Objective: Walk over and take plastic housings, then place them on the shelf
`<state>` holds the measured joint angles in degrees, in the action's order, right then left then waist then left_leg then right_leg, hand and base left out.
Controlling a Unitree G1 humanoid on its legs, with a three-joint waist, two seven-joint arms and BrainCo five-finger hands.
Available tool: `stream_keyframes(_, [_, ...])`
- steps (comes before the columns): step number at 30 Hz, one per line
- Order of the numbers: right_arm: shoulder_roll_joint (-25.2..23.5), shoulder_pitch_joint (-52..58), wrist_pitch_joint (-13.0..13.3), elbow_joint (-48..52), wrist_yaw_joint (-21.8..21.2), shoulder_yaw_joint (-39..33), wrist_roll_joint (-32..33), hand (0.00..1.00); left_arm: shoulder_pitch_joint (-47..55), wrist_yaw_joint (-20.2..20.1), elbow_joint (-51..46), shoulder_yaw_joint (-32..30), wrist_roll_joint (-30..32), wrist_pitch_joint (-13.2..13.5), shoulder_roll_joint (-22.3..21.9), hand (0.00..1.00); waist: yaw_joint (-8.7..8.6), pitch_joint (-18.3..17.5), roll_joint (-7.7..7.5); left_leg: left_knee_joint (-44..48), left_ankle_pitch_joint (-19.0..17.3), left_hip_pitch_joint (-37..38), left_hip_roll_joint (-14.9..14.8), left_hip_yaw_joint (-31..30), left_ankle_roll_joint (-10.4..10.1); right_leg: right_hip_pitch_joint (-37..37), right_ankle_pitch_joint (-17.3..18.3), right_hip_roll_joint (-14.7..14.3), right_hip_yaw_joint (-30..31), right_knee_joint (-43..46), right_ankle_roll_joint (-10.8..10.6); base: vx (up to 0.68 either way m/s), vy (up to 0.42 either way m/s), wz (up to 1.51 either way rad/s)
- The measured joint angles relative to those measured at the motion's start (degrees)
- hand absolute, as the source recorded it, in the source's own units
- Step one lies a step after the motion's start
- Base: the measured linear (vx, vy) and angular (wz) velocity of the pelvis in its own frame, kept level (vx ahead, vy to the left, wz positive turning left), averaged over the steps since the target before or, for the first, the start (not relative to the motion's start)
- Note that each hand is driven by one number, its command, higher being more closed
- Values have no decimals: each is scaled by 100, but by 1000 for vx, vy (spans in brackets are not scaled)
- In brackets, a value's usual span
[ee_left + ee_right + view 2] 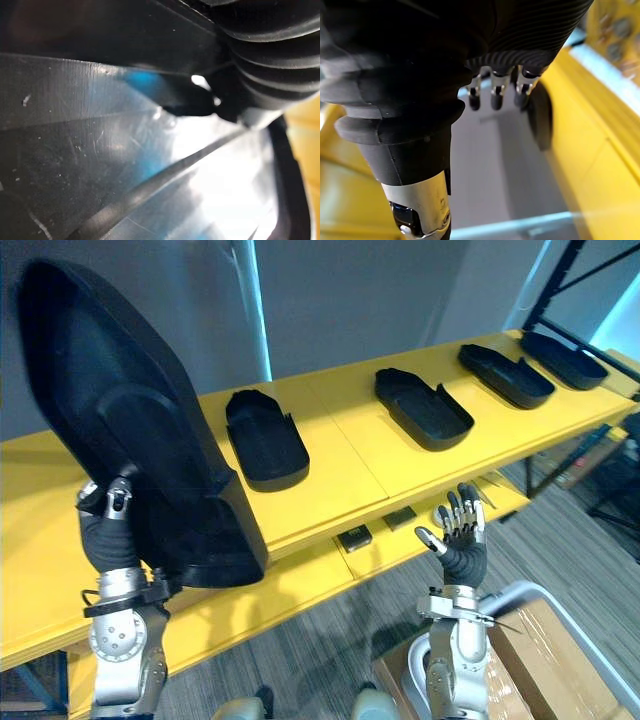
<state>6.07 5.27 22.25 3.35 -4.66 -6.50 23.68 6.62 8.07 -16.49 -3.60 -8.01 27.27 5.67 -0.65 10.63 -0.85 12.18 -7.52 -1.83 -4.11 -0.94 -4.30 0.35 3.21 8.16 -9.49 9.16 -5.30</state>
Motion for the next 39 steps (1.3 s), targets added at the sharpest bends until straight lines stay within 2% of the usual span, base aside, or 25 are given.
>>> stream_keyframes(1, [106, -67, -10, 51, -10, -25, 2, 0, 0, -56, -34, 22, -2, 1, -5, 100, -1, -51, 98, -153, 13, 99, -69, 39, -20, 17, -1, -77, 7, -23, 2, 174, -146, 2])
stream_keyframes(4, [127, -113, -32, 271, 5, -219, 37, 0, -54, -94, -91, 26, -44, 12, -5, 100, -24, -108, 175, -440, 41, 410, -128, 195, -63, 184, -13, -153, 55, -146, 21, 121, -50, -21])
stream_keyframes(9, [9, -88, -86, 463, -41, -273, 268, 0, -266, 20, -89, 1, -30, 11, 13, 100, -51, -113, 117, -567, 34, 492, -68, 431, -51, 159, -91, -109, 192, -308, 7, 3, 28, -19])
stream_keyframes(11, [-84, -85, -82, 463, -77, -204, 266, 0, -253, 130, -89, 1, 38, 8, 9, 100, -48, -121, 89, -553, 30, 484, -33, 423, -42, 167, -98, -79, 183, -310, -5, -50, 23, 4])
stream_keyframes(12, [-151, -88, -63, 463, -234, -56, 262, 0, -201, 310, -89, -11, 179, 7, 0, 100, -13, -123, 86, -544, 36, 459, 2, 355, -34, 206, -94, -47, 142, -307, -8, -62, 23, 20])
stream_keyframes(14, [-169, -91, 37, 462, -443, 173, 285, 0, -138, 449, -94, -14, 194, -26, -35, 100, -12, -121, 93, -526, 75, 420, 51, 163, 4, 318, -73, -2, -71, -326, -4, -45, -13, 52])
stream_keyframes(15, [-179, -113, 74, 461, -554, 339, 388, 0, -66, 547, -143, -31, 206, -123, -126, 100, -2, -118, 95, -446, 91, 347, 88, -27, 7, 409, -18, 38, -289, -324, -21, -37, -29, 78])
stream_keyframes(18, [-290, -236, 124, 417, -577, 594, 476, 0, 367, 679, -236, -189, 177, -251, -328, 100, 54, -96, 120, -443, 307, 267, 168, -189, 10, 684, 101, 127, -834, -305, -18, -33, -35, 93])
stream_keyframes(20, [-325, -341, 168, 229, -511, 571, 464, 0, 620, 632, -241, -311, 52, -252, -444, 100, 66, -69, 143, -592, 540, 237, 162, 376, 164, 901, 187, 252, -1304, -284, 0, -71, -26, 130])
stream_keyframes(21, [-311, -349, 169, 93, -381, 548, 319, 0, 758, 522, -249, -383, -118, -230, -471, 100, 139, -63, 163, -628, 401, 259, -53, 1045, 381, 999, 178, 274, -1574, -258, -29, -61, -23, 136])
stream_keyframes(22, [-235, -352, 169, 45, -288, 570, 232, 0, 861, 434, -270, -469, -201, -164, -523, 100, 153, -56, 197, -615, 399, 251, -208, 1585, 381, 1084, 200, 279, -1793, -244, -33, -47, -40, 120])
stream_keyframes(24, [-101, -434, 172, -52, -276, 571, 235, 0, 966, 415, -290, -512, -333, -26, -592, 100, 173, -58, 262, -585, 399, 181, -283, 1756, 380, 1021, 305, 397, -1959, -95, -41, -31, 19, 71])
stream_keyframes(27, [-53, -547, 181, -237, -296, 568, 254, 0, 1212, 278, -488, -508, -482, 109, -644, 100, 211, -64, 290, -517, 498, 48, -269, 1950, 313, 682, 600, 633, -1825, 366, -94, -63, 113, -1])
stream_keyframes(28, [-61, -528, 192, -268, -299, 568, 255, 0, 1257, 186, -515, -485, -500, 110, -643, 100, 203, -79, 324, -391, 700, -20, -283, 1978, 231, 598, 665, 677, -1707, 490, -148, -9, 89, -32])
stream_keyframes(30, [-114, -532, 224, -315, -307, 602, 259, 0, 1260, 58, -503, -425, -500, 104, -631, 100, 202, -76, 260, -144, 813, -107, -131, 1856, 113, 480, 724, 892, -1505, 595, -217, 12, 87, -35])
stream_keyframes(31, [-113, -540, 235, -367, -330, 658, 259, 0, 1261, 3, -485, -396, -498, 101, -628, 100, 160, -118, 190, 18, 932, -237, 10, 1586, 113, 320, 715, 1017, -1291, 606, -214, 16, 56, -40])
stream_keyframes(33, [-137, -549, 236, -445, -385, 730, 257, 0, 1246, -38, -482, -393, -497, 101, -610, 100, 114, -127, 216, -26, 906, -224, 135, 1392, 120, 175, 632, 1072, -985, 578, -276, 16, 76, -39])
stream_keyframes(36, [-175, -526, 296, -525, -392, 757, 257, 0, 1174, -198, -371, -352, -414, 104, -603, 100, -26, -224, 422, -445, 486, 42, 170, 1429, 130, 226, 377, 1052, -962, 450, -484, 37, 124, -14])
stream_keyframes(39, [-284, -458, 479, -626, -273, 768, 243, 0, 948, -441, -175, -265, -285, 101, -513, 100, -28, -209, 366, -760, 504, 359, 347, 1453, 155, 599, 30, 1125, -959, 115, -514, 55, 162, -2])
